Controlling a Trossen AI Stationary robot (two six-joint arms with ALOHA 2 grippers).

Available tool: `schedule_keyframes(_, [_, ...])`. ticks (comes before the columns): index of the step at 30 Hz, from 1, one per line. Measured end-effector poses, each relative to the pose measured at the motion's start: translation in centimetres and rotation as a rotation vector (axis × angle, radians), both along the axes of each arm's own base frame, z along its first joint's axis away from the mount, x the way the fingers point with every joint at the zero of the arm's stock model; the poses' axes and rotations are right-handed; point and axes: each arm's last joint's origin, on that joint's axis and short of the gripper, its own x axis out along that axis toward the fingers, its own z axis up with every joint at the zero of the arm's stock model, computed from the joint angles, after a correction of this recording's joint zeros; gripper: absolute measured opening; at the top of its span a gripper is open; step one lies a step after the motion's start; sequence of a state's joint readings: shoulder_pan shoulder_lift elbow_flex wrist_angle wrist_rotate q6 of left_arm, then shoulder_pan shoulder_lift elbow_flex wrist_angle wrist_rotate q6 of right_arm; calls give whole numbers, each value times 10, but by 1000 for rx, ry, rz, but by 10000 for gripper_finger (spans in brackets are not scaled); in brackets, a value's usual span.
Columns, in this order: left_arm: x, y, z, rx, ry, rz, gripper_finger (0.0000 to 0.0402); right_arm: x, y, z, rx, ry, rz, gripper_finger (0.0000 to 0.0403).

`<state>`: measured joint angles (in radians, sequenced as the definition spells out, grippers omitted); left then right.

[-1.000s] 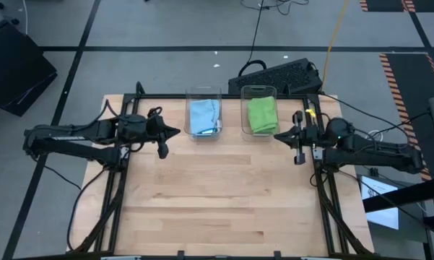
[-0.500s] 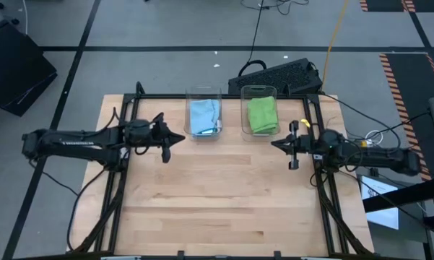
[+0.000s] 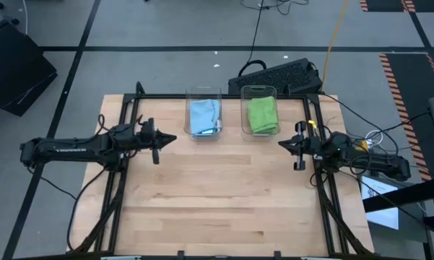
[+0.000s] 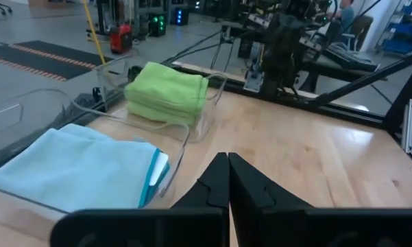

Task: Fold microfiber towels
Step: Return to Home Position

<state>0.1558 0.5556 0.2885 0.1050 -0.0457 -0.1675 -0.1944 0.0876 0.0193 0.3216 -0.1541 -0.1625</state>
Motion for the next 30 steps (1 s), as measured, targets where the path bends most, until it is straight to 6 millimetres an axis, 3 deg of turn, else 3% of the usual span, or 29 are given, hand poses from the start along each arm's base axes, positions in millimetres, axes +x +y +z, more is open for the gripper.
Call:
schedule_keyframes(20, [-22, -4, -50, -10, -117, -17, 0, -5, 1, -6, -16, 49, -11, 0])
schedule_keyframes(30, [-25, -5, -54, 3, -141, -21, 0, -3, 12, -14, 8, 125, 138, 0])
